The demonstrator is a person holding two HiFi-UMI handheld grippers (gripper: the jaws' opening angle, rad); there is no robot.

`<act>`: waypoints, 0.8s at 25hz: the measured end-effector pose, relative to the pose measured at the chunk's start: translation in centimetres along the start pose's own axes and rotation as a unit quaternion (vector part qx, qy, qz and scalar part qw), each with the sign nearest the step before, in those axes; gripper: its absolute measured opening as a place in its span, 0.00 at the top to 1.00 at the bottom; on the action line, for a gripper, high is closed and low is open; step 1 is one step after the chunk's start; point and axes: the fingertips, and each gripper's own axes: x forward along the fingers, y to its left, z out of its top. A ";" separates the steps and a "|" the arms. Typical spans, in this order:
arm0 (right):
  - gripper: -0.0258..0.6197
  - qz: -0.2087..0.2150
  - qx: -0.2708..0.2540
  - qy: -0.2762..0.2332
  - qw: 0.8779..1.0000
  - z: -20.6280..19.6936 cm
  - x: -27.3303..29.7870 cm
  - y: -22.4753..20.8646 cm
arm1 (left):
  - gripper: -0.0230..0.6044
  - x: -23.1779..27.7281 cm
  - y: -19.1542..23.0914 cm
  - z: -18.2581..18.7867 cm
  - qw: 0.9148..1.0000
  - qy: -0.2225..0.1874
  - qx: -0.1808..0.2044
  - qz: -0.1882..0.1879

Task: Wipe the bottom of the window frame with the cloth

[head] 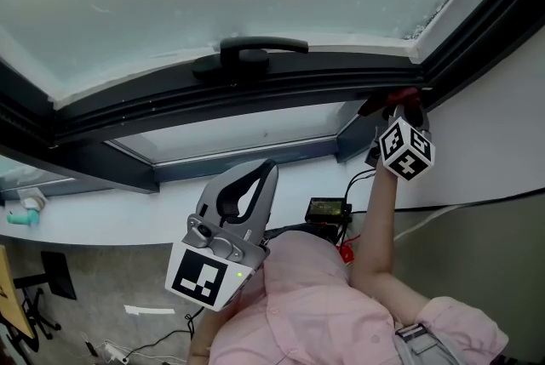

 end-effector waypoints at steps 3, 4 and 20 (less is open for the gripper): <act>0.88 0.014 0.009 -0.005 1.000 0.0 -0.1 0.2 | 0.96 0.3 -0.1 -0.2 1.000 0.002 -0.001 -0.005; 0.88 0.019 0.011 -0.006 1.000 -0.1 -0.1 0.2 | 0.96 0.5 -0.2 -0.3 1.000 0.003 -0.001 -0.008; 0.88 0.001 0.003 0.001 1.000 0.0 1.0 -2.4 | 0.96 0.8 0.1 -0.2 1.000 0.005 0.004 -0.001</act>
